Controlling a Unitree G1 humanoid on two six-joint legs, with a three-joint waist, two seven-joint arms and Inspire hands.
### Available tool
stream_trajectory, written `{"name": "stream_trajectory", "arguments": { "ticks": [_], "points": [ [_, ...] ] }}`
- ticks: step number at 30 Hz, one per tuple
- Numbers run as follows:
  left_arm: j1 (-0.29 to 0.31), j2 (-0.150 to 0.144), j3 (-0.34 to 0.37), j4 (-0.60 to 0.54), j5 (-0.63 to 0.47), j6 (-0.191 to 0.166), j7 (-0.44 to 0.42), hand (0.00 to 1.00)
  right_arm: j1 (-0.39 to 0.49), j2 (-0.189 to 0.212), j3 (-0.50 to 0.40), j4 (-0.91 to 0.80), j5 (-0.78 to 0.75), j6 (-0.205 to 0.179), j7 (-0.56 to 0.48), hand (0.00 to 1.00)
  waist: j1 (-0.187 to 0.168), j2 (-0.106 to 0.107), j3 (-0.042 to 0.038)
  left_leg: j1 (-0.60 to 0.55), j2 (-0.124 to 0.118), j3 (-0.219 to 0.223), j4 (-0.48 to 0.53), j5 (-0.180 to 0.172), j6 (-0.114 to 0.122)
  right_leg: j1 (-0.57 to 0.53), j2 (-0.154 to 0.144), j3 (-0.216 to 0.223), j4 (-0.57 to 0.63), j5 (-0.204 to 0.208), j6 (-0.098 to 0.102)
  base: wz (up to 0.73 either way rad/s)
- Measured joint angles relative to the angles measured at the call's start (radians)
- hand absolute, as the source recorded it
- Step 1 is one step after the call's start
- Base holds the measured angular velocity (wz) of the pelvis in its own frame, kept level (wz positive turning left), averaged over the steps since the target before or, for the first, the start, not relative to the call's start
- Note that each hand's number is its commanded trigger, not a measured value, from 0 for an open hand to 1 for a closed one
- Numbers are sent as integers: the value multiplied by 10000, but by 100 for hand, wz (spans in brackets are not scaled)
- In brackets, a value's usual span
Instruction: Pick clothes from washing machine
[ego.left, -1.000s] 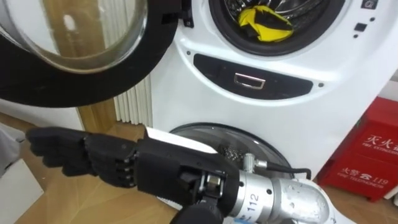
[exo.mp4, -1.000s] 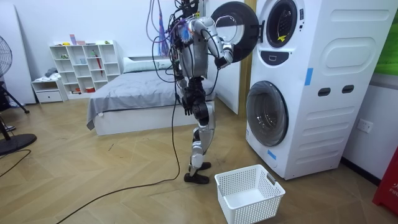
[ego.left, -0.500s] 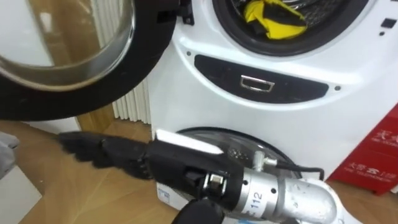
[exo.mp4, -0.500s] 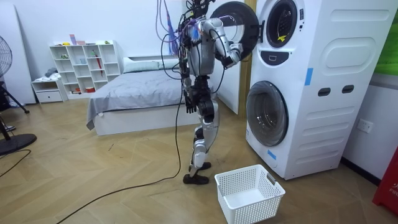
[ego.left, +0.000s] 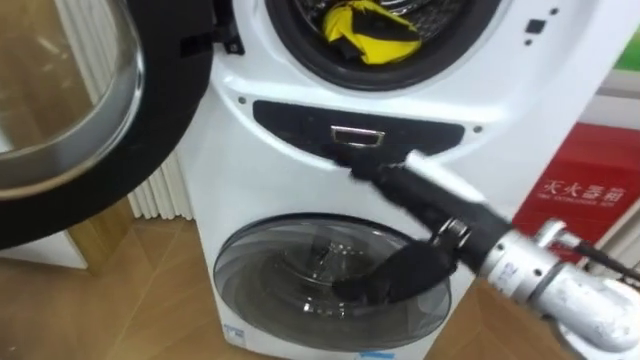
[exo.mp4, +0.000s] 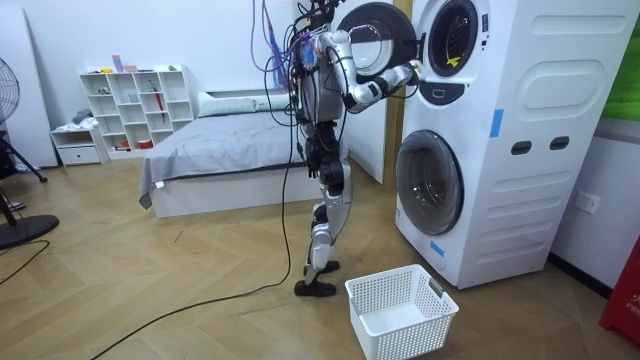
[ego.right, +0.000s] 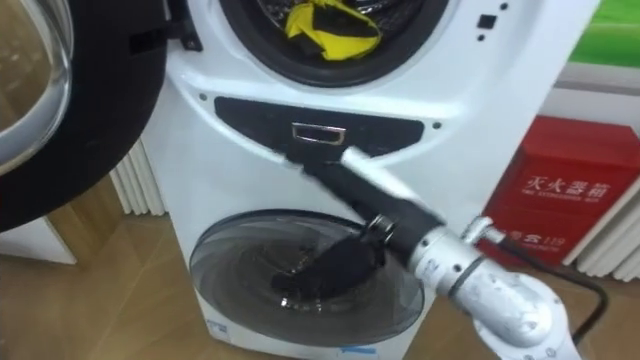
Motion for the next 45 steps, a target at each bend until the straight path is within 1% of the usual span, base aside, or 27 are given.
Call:
{"name": "stream_trajectory", "arguments": {
  "ticks": [2, 3, 6, 7, 11, 15, 18, 20, 22, 24, 26, 29, 31, 32, 34, 36, 38, 40, 42, 43, 44, 45],
  "points": [
    [-8, -129, -6, 6, 9, 4, 31, 0, -67, 191, -145, 0, -51, 0, -463, 0, 3, 121, 0, 26, 8, 61, -28, 4, 10, 7, -5, -4, 0, 0, 0, -12],
    [15, -182, -6, 13, 11, 14, 31, 0, -76, 222, -156, 0, -59, 0, -768, 0, -9, 185, -33, 47, 7, 80, -71, 13, 24, 6, -10, -8, 0, 0, 0, -10],
    [25, -188, 1, 33, 37, 37, 50, 0, -108, 247, -167, 0, -67, 0, -1334, 0, -12, 262, -80, 114, 8, 95, -164, 33, 43, 17, -11, 7, 9, 0, 0, -1],
    [30, -188, 3, 48, 34, 47, 50, 0, -121, 247, -175, 1, -62, 0, -1424, 0, -12, 272, -85, 129, 12, 120, -168, 33, 43, 17, -12, 17, 12, 0, 0, -6],
    [132, -189, 5, 53, 35, 241, 51, 0, -235, 247, -227, 0, -59, 24, -1904, 0, -11, 271, -88, 138, 17, 159, -175, 33, 44, 12, -15, 39, 13, 0, 0, -3],
    [159, -187, 3, 70, 32, 282, 50, 0, -389, 248, -226, 1, -41, 174, -2152, 0, -3, 233, -75, 141, 6, 163, -173, 33, 45, 13, -25, 37, 14, 0, 0, 0],
    [201, -179, 1, 65, 35, 283, 50, 0, -537, 276, -226, 6, 52, 192, -2325, 0, -3, 151, -29, 141, 5, 179, -167, 33, 45, 16, -29, 28, 13, 0, 0, 0],
    [199, -169, 0, 59, 31, 283, 49, 0, -569, 281, -220, 5, 431, 195, -2402, 0, 16, 91, -7, 142, 6, 185, -167, 33, 45, 17, -29, 32, 13, 0, 0, 0],
    [173, -166, -1, 27, 36, 276, 49, 0, -612, 281, -219, 6, 1132, 195, -2521, 0, 9, 34, 26, 139, 6, 171, -153, 33, 45, 21, -29, 39, 13, 0, 0, 0],
    [133, -165, -3, 29, 38, 270, 49, 0, -717, 281, -219, 5, 2197, 194, -2634, 0, 7, 0, 32, 102, 4, 154, -121, 27, 52, 15, -31, 9, 13, 0, 2, 0],
    [61, -160, -11, 28, 94, 266, 49, 0, -750, 284, -219, 6, 2798, 181, -2764, 0, 11, 16, 42, 40, 3, 114, -33, 5, 78, 10, -31, -20, 12, 1, 2, 8],
    [-28, -163, -15, -38, 234, 242, 102, 0, -751, 475, -215, 11, 3580, 179, -3102, 0, 35, 44, 46, -114, -6, 71, 19, -4, 91, -110, -32, -32, 14, 2, 5, 4],
    [5, -174, -16, -103, 236, 240, 259, 0, -751, 509, -213, 60, 4015, 170, -3265, 0, 50, 77, 52, -145, -10, 71, 17, -3, 94, -134, -36, -32, 13, 3, 7, 0],
    [22, -173, -16, -103, 239, 241, 313, 0, -750, 511, -212, 111, 4219, 162, -3376, 0, 52, 110, 47, -149, -12, 71, 16, -3, 95, -138, -38, -33, 13, 4, 11, 0],
    [36, -186, -18, -103, 240, 245, 421, 0, -752, 556, -210, 244, 4379, 99, -3545, 0, 68, 180, 5, -174, -13, 74, 9, -1, 98, -172, -40, -31, 13, 10, 22, 0],
    [105, -185, -19, -107, 358, 255, 454, 0, -755, 865, -163, 365, 4345, 98, -3762, 0, 80, 297, -53, -163, -5, 132, 10, -1, 99, -176, -42, -22, 11, 11, 24, -5],
    [204, -187, -17, -110, 501, 282, 510, 0, -773, 955, -127, 464, 4322, 99, -3869, 0, 95, 367, -68, -116, 1, 163, 11, 0, 98, -150, -42, 6, 11, 10, 26, -6],
    [259, -183, -19, -148, 501, 311, 669, 0, -912, 985, -84, 769, 4342, 87, -3948, 0, 112, 380, -60, -67, 7, 163, 45, 0, 98, -91, -41, 9, 16, 8, 29, -2],
    [233, -179, -58, -40, 438, 310, 717, 0, -984, 1051, -66, 1056, 4263, 69, -3986, 0, 150, 371, -46, -74, 19, 149, 235, -4, 96, -17, -40, 19, 25, 4, 35, 0],
    [229, -180, -68, 191, 417, 286, 717, 0, -983, 1059, -3, 1193, 4160, 69, -3971, 0, 224, 369, -33, -92, 27, 142, 452, -34, 88, 40, -44, 27, 31, 1, 37, -6],
    [229, -182, -152, 383, 412, 284, 716, 0, -986, 1054, 0, 1263, 4111, 47, -3942, 0, 298, 407, -20, -237, 97, 124, 892, -208, 84, 47, -5, 52, 69, -24, 51, -13],
    [289, -182, -224, 480, 433, 361, 717, 0, -1072, 1084, 30, 1578, 4114, -177, -3891, 0, 373, 454, 12, -482, 217, 119, 1476, -421, 53, 40, 67, 118, 251, -101, 13, -11]
  ]
}}
